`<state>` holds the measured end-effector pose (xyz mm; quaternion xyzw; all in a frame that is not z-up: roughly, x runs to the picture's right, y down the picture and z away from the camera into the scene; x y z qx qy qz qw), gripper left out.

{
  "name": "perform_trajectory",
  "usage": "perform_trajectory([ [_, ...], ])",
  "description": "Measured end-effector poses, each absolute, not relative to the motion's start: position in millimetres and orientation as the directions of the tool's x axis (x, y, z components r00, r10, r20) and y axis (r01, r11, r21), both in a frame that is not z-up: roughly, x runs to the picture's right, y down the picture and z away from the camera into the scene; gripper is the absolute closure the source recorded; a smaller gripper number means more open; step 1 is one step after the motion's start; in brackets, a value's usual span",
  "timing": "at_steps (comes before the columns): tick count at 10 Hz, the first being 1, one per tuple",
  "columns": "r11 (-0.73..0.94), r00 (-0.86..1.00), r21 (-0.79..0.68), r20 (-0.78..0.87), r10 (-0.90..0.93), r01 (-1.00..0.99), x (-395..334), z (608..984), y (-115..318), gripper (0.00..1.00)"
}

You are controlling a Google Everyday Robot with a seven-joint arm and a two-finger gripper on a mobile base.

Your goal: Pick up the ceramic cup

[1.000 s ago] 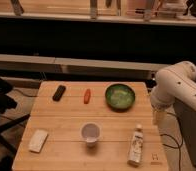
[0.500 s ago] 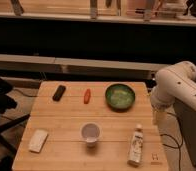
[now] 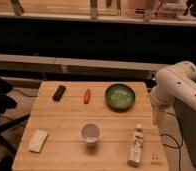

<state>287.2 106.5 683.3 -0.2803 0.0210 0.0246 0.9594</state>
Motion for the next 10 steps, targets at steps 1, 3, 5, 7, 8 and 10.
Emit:
perform_trajectory([
  [1,0.842,0.998,-0.537,-0.054,0.035,-0.059,287,683,107,0.2],
  [3,0.842,0.998,-0.537,-0.055,0.03,-0.055,287,682,107,0.2],
  [5,0.849,0.999,-0.529,-0.041,-0.025,-0.001,270,680,109,0.2],
  [7,0.854,0.996,-0.518,-0.026,-0.082,0.057,243,680,108,0.2],
  [8,0.854,0.994,-0.513,-0.02,-0.11,0.084,236,679,109,0.2],
  [10,0.855,0.99,-0.507,-0.019,-0.143,0.113,234,678,109,0.2],
])
